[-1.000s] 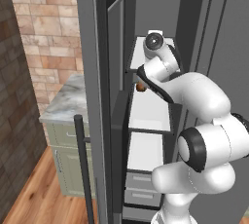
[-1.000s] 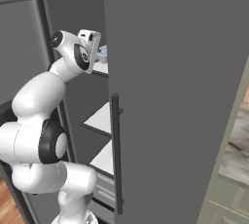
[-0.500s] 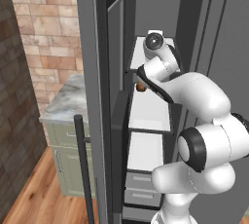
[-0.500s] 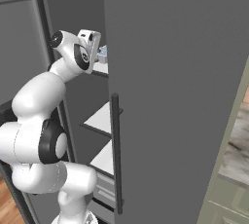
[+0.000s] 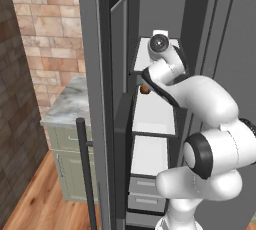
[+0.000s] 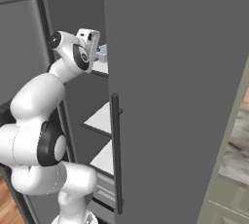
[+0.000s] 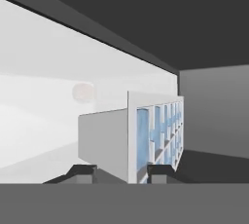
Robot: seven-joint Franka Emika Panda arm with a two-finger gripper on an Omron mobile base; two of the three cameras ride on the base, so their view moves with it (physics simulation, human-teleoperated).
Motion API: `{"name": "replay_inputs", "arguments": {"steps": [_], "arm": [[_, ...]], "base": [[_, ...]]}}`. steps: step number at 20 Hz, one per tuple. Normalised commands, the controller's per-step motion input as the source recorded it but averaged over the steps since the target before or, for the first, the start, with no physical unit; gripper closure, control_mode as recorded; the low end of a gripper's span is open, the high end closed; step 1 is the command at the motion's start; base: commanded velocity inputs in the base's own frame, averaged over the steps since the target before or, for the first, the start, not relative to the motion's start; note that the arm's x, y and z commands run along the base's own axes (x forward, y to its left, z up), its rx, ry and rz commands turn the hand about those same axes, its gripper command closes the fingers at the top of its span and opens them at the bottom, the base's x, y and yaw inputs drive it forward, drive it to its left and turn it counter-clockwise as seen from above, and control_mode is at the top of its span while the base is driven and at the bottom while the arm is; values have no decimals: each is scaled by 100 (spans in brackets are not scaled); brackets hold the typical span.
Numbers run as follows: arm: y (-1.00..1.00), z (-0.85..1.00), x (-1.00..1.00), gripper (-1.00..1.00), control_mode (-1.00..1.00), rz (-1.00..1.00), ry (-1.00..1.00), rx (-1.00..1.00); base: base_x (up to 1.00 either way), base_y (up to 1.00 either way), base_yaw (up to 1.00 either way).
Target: Open the freezer door, pick up the ice cube tray from the freezer, and place it on the dining counter.
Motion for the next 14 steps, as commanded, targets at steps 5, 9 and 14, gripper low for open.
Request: {"name": "replay_inputs", "arguments": {"steps": [5,9,14], "arm": [[0,12,-13,100,-100,0,-24,-3],[0,14,-11,100,-100,0,-22,-2],[0,14,-7,100,-100,0,-5,-1]], "base": [[0,0,0],[0,0,0],[0,0,0]]}}
